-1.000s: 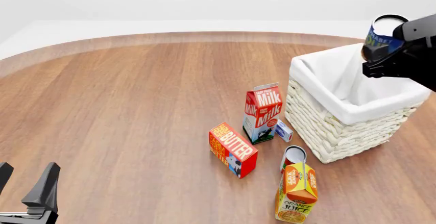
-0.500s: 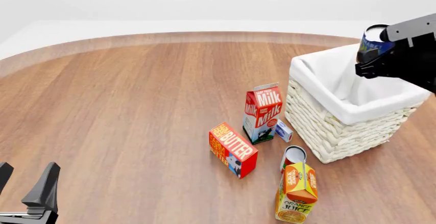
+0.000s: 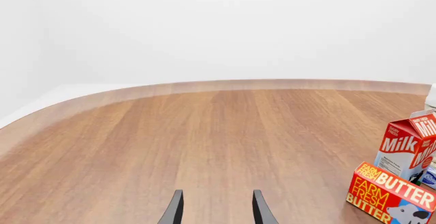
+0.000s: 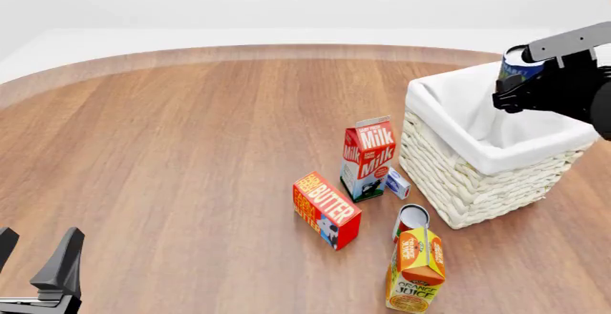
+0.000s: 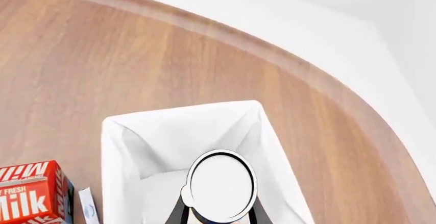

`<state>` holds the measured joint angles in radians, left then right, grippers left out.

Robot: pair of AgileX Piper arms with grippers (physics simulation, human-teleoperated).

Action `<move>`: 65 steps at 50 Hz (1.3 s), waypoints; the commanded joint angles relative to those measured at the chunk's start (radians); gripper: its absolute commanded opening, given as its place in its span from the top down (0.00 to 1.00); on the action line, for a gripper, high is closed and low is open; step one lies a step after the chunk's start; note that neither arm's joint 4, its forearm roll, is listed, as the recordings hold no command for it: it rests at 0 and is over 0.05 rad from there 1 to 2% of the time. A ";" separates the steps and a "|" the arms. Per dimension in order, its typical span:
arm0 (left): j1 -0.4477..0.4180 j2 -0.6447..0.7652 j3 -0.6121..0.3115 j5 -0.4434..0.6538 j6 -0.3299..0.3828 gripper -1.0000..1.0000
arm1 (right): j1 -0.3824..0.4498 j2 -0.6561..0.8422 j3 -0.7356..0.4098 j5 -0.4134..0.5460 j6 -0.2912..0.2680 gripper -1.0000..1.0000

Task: Pick up the alphabet soup, and put it in the basket.

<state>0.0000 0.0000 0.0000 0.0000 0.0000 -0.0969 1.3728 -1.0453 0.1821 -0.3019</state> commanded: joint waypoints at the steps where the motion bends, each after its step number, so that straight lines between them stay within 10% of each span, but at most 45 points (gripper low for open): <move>1: 0.000 0.000 0.000 0.000 0.000 0.00 | 0.005 0.033 -0.026 0.004 0.017 1.00; 65: 0.000 0.000 0.000 0.000 0.000 0.00 | -0.008 0.224 -0.128 0.089 -0.072 1.00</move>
<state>0.0000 0.0000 0.0000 0.0000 0.0000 -0.1079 1.5849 -1.1582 0.2670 -0.3890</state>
